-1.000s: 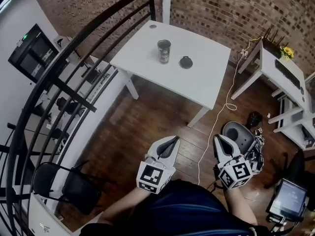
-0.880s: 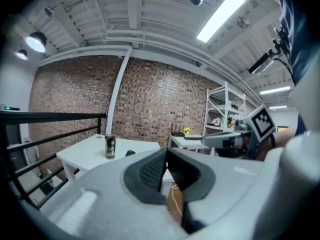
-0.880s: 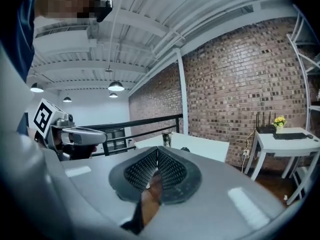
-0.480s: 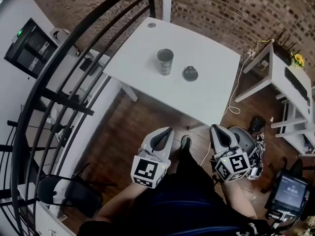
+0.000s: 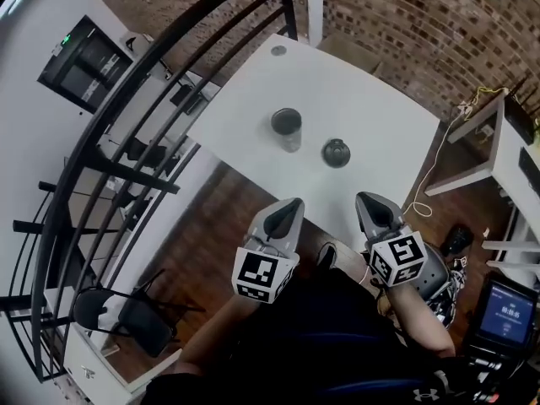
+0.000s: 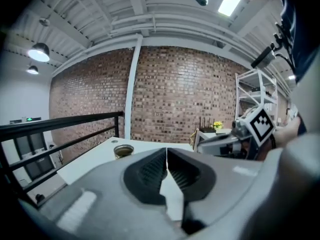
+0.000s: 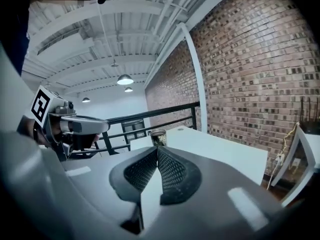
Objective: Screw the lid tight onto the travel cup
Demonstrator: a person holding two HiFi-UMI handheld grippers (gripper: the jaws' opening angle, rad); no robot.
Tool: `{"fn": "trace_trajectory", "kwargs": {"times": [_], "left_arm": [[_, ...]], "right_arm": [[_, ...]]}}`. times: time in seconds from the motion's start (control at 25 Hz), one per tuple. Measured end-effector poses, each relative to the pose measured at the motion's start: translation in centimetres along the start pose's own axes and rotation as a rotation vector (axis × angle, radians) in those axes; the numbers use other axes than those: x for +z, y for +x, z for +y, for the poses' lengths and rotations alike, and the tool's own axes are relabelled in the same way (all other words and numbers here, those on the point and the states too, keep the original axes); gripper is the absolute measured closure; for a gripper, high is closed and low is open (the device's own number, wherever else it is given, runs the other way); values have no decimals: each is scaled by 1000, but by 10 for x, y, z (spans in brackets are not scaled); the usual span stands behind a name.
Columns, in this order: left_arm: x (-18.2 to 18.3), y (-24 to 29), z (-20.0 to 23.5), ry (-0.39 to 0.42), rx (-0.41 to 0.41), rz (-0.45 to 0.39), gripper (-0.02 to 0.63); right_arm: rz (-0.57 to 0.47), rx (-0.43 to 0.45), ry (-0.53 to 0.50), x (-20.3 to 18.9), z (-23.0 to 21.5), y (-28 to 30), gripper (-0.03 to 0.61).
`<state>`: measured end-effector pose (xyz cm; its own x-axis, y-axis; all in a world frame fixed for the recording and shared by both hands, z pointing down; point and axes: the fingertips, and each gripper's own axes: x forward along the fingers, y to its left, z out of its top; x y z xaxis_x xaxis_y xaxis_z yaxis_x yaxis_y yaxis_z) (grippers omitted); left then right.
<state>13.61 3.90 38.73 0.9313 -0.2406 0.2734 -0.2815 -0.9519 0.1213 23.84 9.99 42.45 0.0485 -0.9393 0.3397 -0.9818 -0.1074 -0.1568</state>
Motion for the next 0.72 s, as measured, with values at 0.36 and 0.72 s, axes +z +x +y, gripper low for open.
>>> {"fn": "trace_trajectory", "kwargs": {"times": [0.36,0.72], "left_arm": [[-69,99,104,-34,77,189,346],[-85,103,126,-130,47,209,341]], "right_arm": [[274,-68,-70,-59,-74,103,376],[564,-112,-177,-115,-107,188,307]]}}
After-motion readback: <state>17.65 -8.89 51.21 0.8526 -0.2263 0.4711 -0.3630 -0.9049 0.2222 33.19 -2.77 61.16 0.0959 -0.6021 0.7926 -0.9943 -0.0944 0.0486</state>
